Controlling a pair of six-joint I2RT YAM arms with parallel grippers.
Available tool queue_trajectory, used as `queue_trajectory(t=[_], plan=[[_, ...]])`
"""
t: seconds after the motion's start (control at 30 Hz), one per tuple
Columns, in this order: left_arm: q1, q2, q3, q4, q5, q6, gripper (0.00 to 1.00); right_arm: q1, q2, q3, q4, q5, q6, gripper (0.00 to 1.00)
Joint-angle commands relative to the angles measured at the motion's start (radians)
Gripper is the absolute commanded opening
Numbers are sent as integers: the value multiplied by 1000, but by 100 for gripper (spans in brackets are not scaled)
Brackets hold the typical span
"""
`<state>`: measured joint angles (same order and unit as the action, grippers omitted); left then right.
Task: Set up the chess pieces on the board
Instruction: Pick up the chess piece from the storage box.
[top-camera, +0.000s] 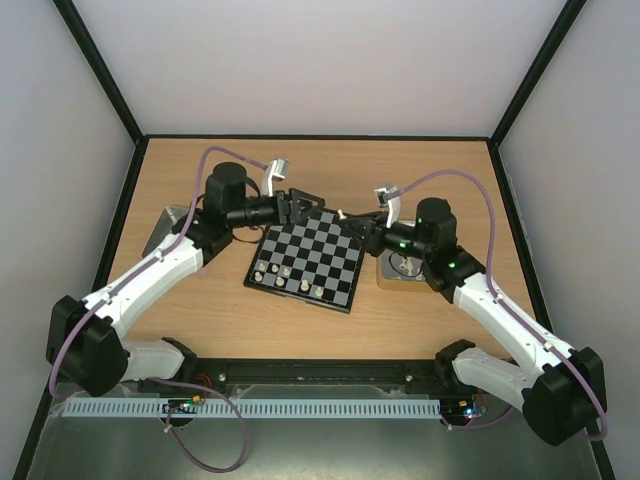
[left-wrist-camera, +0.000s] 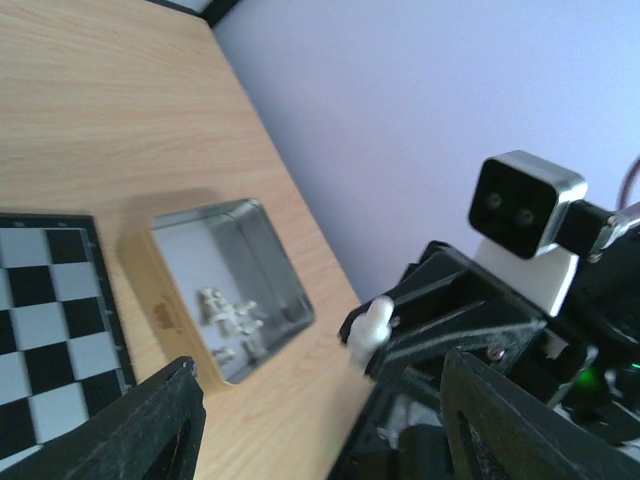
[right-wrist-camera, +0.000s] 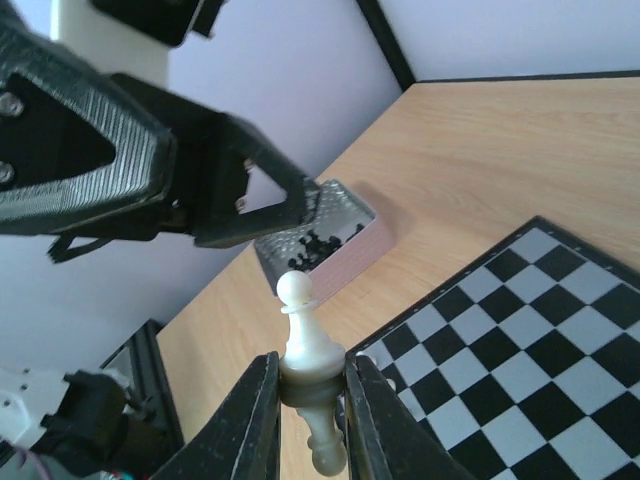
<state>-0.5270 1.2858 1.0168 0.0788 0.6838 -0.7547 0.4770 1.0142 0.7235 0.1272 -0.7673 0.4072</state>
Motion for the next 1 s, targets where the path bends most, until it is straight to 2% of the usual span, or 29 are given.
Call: queue_trajectory(t=[0.0,0.2,0.4,0.67,0.97], plan=[[-3,37,47,54,138,-46,65,21,13,24,27,-122,-50,17],[-30,100,84,15,190,-25,57,28,43,42,-19,-132,-85,17],[-62,146,124,-73,174,45,46,29,62,46,-17,-119,-87,17],[-71,157,119,-116,142,94,42,29,84,50,-7,-99,-80,17],[-73,164,117,-121,133,103,19,29,98,53,11,-103,-68,17]])
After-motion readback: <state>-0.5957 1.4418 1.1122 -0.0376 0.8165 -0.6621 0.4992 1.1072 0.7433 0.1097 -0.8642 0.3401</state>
